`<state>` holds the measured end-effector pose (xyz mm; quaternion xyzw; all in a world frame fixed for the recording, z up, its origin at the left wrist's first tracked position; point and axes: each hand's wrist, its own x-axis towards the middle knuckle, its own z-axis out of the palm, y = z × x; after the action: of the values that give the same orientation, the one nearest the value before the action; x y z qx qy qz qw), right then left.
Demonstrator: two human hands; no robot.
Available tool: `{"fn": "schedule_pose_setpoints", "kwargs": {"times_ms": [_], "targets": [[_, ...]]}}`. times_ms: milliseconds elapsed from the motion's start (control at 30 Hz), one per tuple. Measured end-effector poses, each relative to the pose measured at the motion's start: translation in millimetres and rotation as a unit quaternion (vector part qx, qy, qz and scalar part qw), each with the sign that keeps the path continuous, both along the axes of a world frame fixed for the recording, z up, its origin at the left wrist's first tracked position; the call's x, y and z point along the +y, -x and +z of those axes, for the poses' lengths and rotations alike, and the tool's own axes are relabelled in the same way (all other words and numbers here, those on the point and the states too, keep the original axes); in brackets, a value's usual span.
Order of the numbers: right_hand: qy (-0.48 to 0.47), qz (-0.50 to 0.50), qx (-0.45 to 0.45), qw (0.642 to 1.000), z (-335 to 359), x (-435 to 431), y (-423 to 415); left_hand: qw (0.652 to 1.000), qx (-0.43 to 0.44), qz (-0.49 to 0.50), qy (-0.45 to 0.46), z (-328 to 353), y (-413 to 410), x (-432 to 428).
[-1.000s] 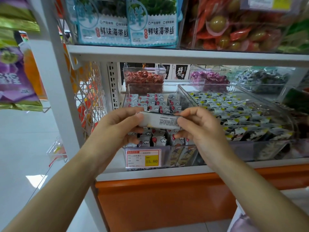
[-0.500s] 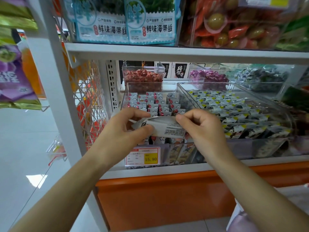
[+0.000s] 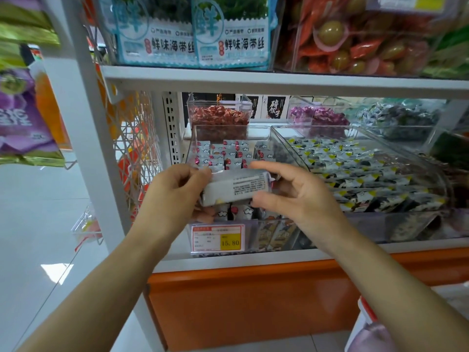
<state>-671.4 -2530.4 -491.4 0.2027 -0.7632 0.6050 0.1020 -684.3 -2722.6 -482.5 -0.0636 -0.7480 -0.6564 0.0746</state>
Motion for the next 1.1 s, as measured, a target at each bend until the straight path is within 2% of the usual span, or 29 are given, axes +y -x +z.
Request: {"fn": "schedule_pose_setpoints", "kwargs": {"times_ms": [67,167,233,300,367,433,533,600,733,833,967,1100], "targets": [[-0.013,0.006,0.001,1.0,0,1,2,1.0,-0.009,-0.018,-0.005,1,-1,4],[0.089,-0.042,-0.034,0.995,5,3,14,0.994,-0.045,-0.097,0.021,6,1,18],[0.136,-0.116,-0.052,0.983,13,12,32,0.992,-0.024,-0.081,0.089,9,15,29],[0.13,-0.174,-0.044,0.975,25,20,56,0.98,0.037,-0.028,0.192,12,43,36],[0.1,-0.198,-0.033,0.974,36,26,81,0.941,0.086,0.006,0.326,12,81,40],[0.062,-0.208,-0.027,0.976,45,27,104,0.882,0.078,0.018,0.465,6,118,42],[0.023,-0.209,-0.027,0.977,49,23,132,0.826,0.047,-0.01,0.562,-10,155,48],[0.011,-0.204,-0.03,0.978,48,18,147,0.808,0.041,-0.012,0.588,-16,172,50],[-0.005,-0.217,-0.035,0.976,46,9,171,0.81,-0.019,-0.03,0.585,-17,195,48],[0.011,-0.226,-0.029,0.974,44,3,185,0.799,-0.047,-0.039,0.598,-15,199,50],[-0.017,-0.231,-0.002,0.973,42,-6,198,0.791,-0.064,-0.021,0.608,-12,190,49],[-0.063,-0.207,0.032,0.976,40,-16,207,0.765,-0.057,-0.036,0.641,-11,173,51]]}}
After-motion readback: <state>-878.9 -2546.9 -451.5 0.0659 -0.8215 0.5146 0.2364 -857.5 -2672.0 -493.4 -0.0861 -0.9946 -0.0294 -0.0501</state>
